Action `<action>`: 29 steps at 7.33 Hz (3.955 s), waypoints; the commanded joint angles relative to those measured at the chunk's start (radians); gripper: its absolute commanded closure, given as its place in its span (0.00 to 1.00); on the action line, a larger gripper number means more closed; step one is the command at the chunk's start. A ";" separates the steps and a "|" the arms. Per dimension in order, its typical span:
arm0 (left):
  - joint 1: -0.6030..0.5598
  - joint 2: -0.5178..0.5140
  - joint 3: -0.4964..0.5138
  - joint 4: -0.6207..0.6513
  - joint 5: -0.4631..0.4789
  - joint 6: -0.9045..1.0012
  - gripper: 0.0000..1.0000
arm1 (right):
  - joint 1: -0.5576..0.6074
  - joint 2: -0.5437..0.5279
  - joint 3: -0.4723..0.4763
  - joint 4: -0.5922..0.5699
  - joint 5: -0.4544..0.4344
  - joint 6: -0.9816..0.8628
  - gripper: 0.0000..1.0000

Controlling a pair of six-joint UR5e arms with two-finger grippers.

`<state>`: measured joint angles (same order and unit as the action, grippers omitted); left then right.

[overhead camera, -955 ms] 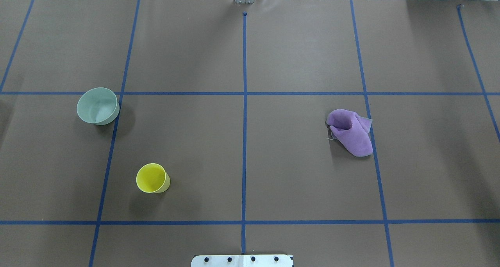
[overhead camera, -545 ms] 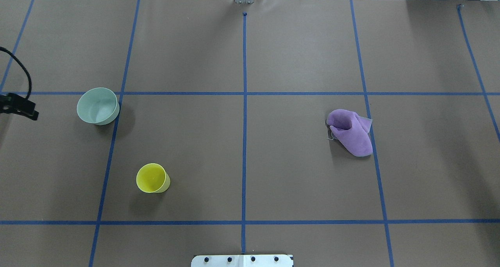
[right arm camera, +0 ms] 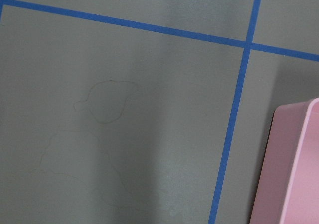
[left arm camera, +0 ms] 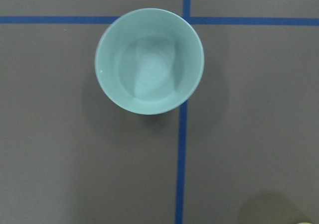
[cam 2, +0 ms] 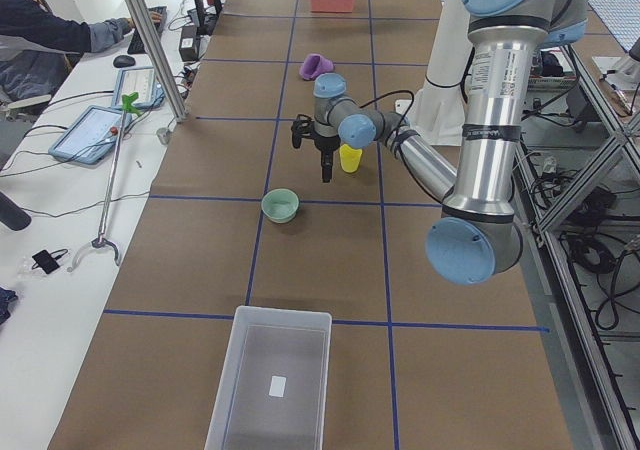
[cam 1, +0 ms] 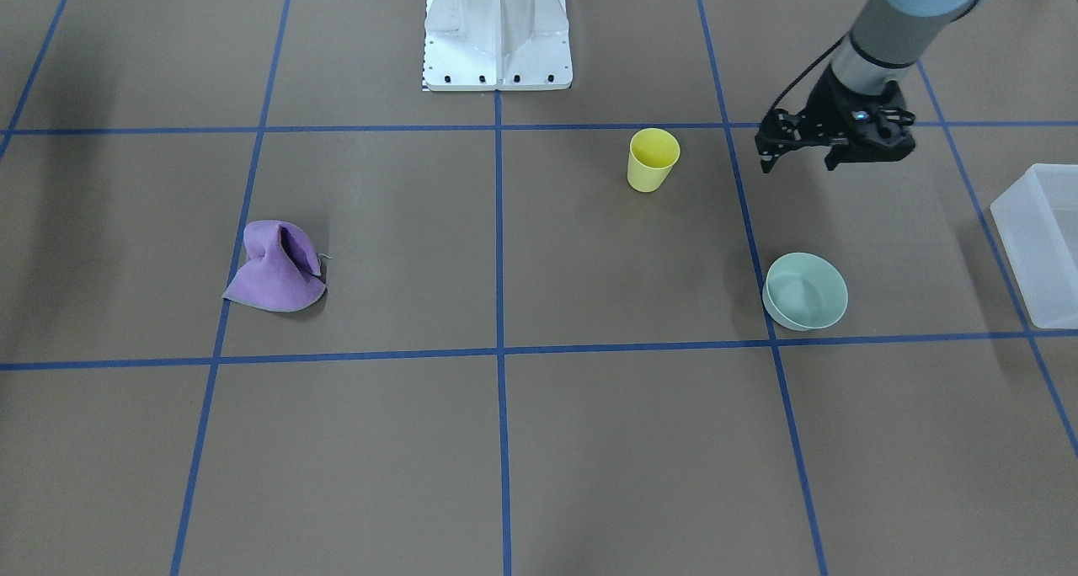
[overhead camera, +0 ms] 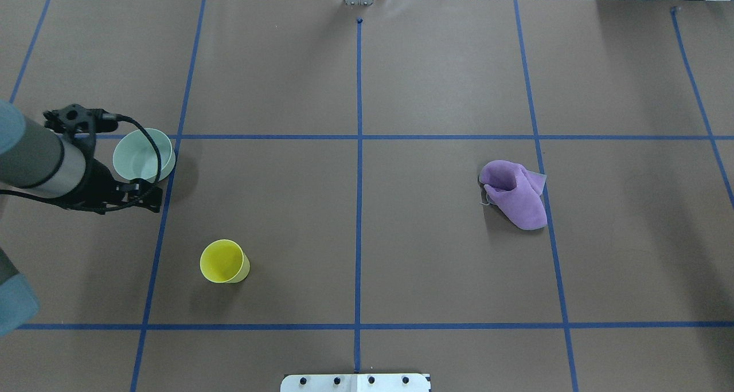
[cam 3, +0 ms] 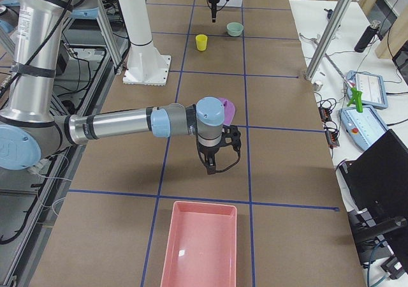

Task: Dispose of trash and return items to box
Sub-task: 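Reach the left gripper past the green cup and grasp the yellow cup, then lift the yellow cup with the left gripper and carry it off-table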

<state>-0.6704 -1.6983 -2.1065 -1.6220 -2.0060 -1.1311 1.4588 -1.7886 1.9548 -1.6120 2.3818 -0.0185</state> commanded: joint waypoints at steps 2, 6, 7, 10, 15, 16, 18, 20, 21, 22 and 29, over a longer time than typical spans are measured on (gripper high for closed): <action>0.127 -0.047 0.011 0.001 0.036 -0.084 0.03 | 0.000 -0.002 -0.002 0.000 0.014 0.000 0.00; 0.156 -0.115 0.102 0.001 0.036 -0.096 0.04 | 0.000 -0.002 -0.010 0.000 0.014 0.000 0.00; 0.161 -0.113 0.109 0.001 0.036 -0.098 0.12 | 0.000 0.000 -0.011 0.000 0.016 0.000 0.00; 0.166 -0.116 0.126 -0.001 0.029 -0.130 0.78 | -0.001 0.000 -0.013 0.000 0.030 0.003 0.00; 0.053 -0.119 0.028 0.004 -0.116 -0.136 1.00 | -0.002 0.005 -0.016 0.000 0.036 0.003 0.00; -0.072 -0.112 0.028 0.002 -0.202 -0.109 1.00 | -0.002 0.008 -0.017 0.000 0.034 0.003 0.00; -0.326 -0.039 0.029 0.036 -0.333 0.203 1.00 | -0.002 0.008 -0.017 0.000 0.036 0.003 0.00; -0.533 0.061 0.084 0.072 -0.338 0.603 1.00 | -0.002 0.008 -0.016 0.001 0.036 0.003 0.00; -0.640 0.062 0.155 0.147 -0.336 0.854 1.00 | -0.002 0.008 -0.014 0.001 0.036 0.003 0.00; -0.740 0.066 0.245 0.168 -0.335 1.072 1.00 | -0.002 0.008 -0.017 0.000 0.034 0.003 0.00; -0.939 0.098 0.830 -0.271 -0.388 1.446 1.00 | -0.002 0.011 -0.019 0.001 0.034 0.002 0.00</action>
<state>-1.6078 -1.6110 -1.3858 -1.7233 -2.3754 0.3536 1.4573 -1.7779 1.9359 -1.6107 2.4160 -0.0156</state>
